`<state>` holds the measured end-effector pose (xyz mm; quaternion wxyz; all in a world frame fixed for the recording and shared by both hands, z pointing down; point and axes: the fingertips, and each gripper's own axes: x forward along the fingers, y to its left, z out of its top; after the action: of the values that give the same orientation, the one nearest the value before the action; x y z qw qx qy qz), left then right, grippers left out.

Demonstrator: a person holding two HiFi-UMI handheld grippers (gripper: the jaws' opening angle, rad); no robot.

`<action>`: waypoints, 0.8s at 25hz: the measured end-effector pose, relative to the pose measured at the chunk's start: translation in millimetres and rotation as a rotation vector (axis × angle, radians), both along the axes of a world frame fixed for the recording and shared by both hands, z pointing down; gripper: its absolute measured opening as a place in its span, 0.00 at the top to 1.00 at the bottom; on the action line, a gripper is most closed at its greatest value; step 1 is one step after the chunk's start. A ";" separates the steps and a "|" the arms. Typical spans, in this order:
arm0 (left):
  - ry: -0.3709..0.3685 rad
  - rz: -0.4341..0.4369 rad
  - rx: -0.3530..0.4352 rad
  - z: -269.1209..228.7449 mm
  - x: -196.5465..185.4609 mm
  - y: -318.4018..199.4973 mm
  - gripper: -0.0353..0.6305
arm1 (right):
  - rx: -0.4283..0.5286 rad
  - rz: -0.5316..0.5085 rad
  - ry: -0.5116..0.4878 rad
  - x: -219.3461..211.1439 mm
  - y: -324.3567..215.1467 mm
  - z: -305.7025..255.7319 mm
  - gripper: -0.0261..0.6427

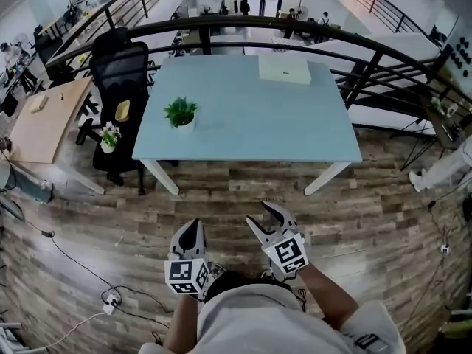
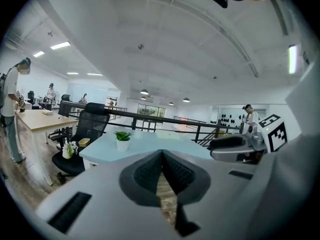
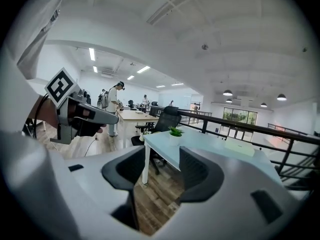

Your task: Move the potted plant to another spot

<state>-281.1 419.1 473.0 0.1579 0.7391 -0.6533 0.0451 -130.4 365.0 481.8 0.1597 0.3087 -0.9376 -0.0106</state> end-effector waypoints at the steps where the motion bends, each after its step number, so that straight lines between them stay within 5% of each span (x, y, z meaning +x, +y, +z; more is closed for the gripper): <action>1: -0.001 0.014 0.000 -0.3 -6.0 -2.1 0.93 | 0.000 0.006 -0.008 -9.2 -0.3 1.7 0.63; 11: 0.036 0.123 -0.038 18.7 -47.0 -26.5 0.93 | -0.044 0.026 0.059 -74.5 -8.8 18.5 0.56; 20: -0.013 0.118 -0.087 28.9 -104.1 -100.7 0.93 | -0.118 0.046 -0.028 -123.0 -105.8 34.7 0.52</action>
<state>-385.3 318.4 501.9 0.1829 0.7684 -0.6070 0.0876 -253.4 259.2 516.5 0.1649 0.3205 -0.9313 0.0529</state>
